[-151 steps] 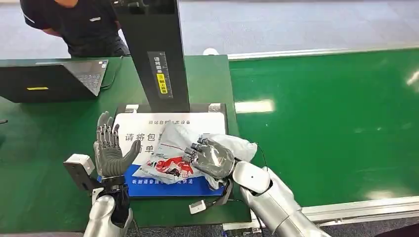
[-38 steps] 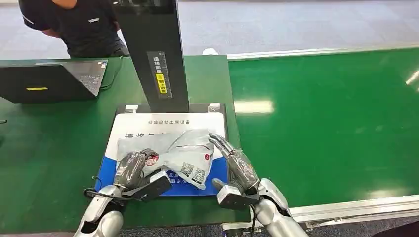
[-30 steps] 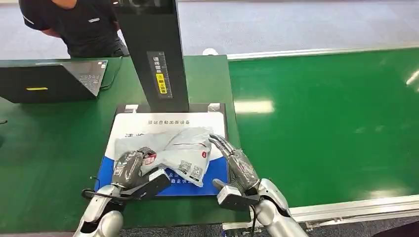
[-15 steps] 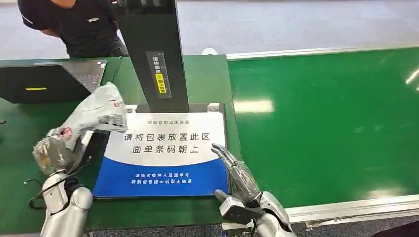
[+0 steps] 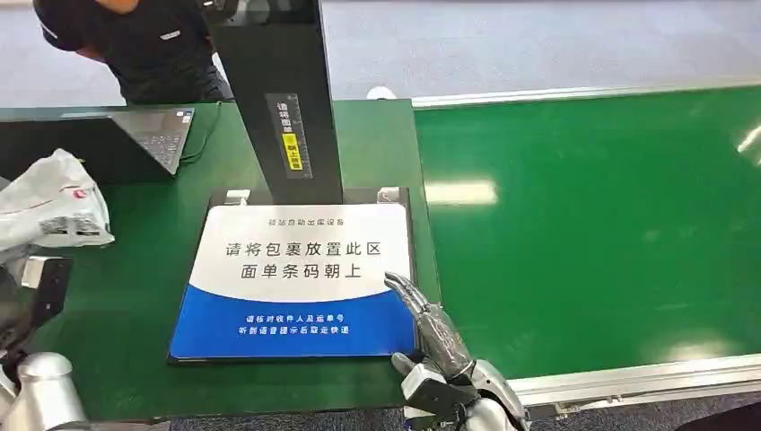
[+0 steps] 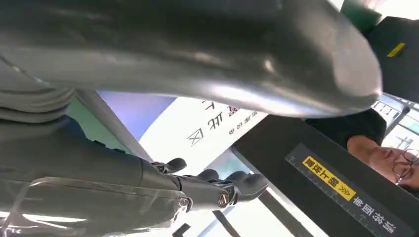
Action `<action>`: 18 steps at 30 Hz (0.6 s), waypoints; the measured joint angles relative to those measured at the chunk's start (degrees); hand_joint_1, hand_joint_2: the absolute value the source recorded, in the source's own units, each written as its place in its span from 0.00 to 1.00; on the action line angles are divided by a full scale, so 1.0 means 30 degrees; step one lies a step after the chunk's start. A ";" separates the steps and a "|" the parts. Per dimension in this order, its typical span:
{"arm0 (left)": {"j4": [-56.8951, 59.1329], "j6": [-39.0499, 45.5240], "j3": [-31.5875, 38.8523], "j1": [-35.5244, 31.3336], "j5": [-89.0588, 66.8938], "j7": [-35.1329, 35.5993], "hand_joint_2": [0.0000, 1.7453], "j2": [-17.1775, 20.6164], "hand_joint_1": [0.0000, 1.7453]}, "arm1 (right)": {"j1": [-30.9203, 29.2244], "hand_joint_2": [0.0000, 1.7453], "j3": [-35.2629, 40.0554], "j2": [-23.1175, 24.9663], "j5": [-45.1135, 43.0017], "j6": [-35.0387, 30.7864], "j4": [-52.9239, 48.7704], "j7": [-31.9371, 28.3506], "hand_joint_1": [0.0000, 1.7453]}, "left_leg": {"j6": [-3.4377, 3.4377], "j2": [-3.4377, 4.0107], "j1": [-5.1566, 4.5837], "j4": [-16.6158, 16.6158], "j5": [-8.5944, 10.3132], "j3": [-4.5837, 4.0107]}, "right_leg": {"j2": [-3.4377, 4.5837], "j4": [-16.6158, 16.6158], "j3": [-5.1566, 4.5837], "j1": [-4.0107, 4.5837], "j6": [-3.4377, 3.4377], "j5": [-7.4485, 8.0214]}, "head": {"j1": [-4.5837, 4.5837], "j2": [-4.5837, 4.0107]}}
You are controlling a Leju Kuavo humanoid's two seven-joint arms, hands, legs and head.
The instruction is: Moved the parcel from conveyor to table for the left to box.
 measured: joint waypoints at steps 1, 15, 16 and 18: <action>-0.0153 0.0000 0.0583 -0.0223 -0.0015 -0.0605 1.00 -0.0138 0.00 | 0.0015 0.00 0.0000 0.0007 0.0000 -0.0007 0.0000 -0.0022 0.00 | -0.0002 -0.0001 0.0000 0.0000 -0.0001 0.0002 | 0.0000 0.0000 -0.0001 -0.0001 0.0000 0.0001 | 0.0000 0.0000; -0.0437 0.0000 0.2788 -0.1335 0.0401 -0.1061 1.00 -0.1259 0.00 | 0.0150 0.00 -0.0015 0.0015 -0.0270 -0.0015 -0.0015 -0.0036 0.00 | -0.0008 0.0001 -0.0003 -0.0001 -0.0003 0.0023 | 0.0004 0.0004 0.0012 -0.0001 -0.0007 0.0007 | -0.0007 0.0000; -0.0437 0.0000 0.2788 -0.1346 0.0401 -0.1055 1.00 -0.1296 0.00 | 0.0153 0.00 -0.0021 0.0015 -0.0277 -0.0015 -0.0015 -0.0036 0.00 | -0.0008 0.0001 -0.0003 -0.0001 -0.0003 0.0024 | 0.0004 0.0003 0.0012 -0.0001 -0.0007 0.0006 | 0.0000 0.0000; -0.0437 0.0000 0.2788 -0.1355 0.0401 -0.1047 0.00 -0.1340 0.00 | 0.0154 0.00 -0.0015 0.0015 -0.0277 -0.0014 -0.0015 -0.0036 0.00 | -0.0008 0.0001 -0.0003 -0.0001 -0.0003 0.0023 | 0.0003 0.0003 0.0012 -0.0001 -0.0007 0.0006 | 0.0000 0.0000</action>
